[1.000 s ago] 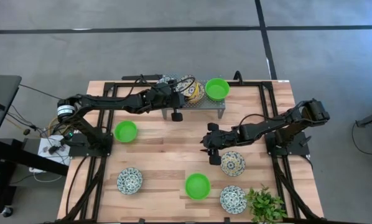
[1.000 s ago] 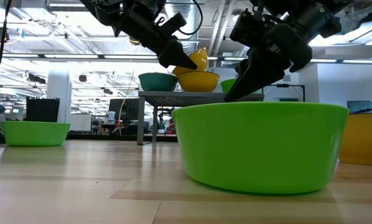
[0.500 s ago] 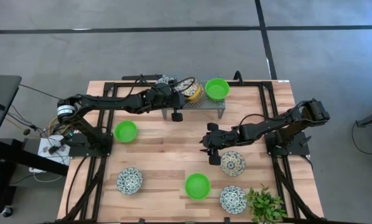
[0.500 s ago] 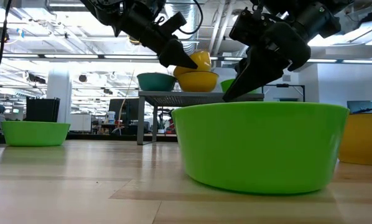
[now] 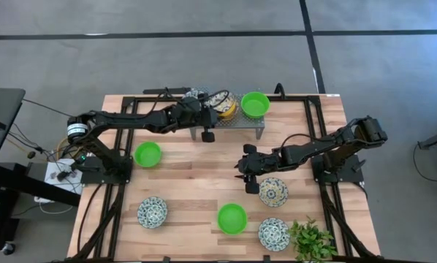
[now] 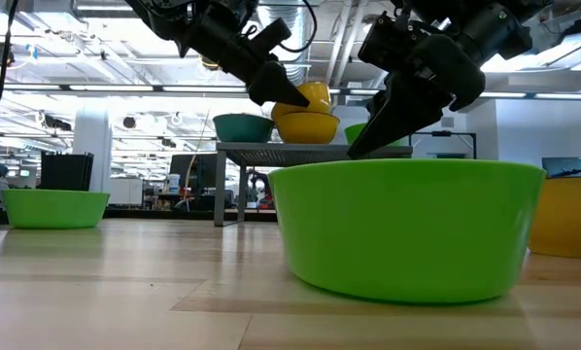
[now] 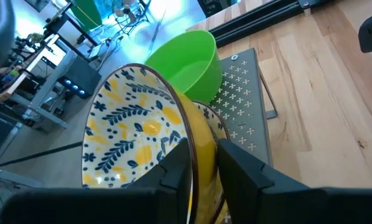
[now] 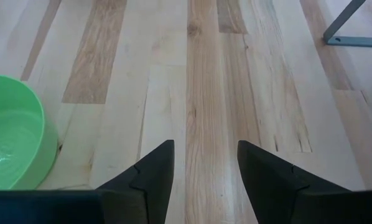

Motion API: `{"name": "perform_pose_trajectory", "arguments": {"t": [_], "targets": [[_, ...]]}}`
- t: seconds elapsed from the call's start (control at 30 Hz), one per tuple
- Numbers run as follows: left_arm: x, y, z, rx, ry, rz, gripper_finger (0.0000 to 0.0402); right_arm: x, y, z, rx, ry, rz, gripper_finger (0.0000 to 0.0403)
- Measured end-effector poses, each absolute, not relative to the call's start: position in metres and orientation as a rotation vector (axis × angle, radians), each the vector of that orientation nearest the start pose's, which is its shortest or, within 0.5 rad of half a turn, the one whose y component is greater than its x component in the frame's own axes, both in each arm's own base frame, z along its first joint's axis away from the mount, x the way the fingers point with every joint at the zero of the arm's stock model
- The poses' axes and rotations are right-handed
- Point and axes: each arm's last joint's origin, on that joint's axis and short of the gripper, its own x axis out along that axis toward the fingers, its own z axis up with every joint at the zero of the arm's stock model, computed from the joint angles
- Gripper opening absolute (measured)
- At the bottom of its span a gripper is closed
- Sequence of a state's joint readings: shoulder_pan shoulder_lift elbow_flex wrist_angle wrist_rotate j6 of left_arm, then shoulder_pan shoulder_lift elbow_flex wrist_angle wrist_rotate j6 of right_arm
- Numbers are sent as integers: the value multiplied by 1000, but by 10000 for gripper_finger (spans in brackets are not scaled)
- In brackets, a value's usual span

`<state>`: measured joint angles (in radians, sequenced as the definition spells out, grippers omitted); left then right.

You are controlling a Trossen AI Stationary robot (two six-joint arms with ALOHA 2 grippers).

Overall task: Pick & Place Mini bowls
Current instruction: Stack the left yellow patterned bowl on the yellow patterned bowl on the shelf

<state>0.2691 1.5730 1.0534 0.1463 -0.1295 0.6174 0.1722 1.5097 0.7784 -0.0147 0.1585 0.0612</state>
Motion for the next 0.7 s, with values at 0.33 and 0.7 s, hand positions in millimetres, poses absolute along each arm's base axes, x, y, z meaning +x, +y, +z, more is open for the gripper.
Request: {"name": "perform_pose_trajectory", "arguments": {"t": [0.33, 0.7], "targets": [[337, 107, 264, 565, 472, 271, 76, 293, 46, 183, -69, 736, -7, 172], [341, 110, 259, 561, 438, 222, 76, 293, 46, 183, -74, 736, -5, 172]]}}
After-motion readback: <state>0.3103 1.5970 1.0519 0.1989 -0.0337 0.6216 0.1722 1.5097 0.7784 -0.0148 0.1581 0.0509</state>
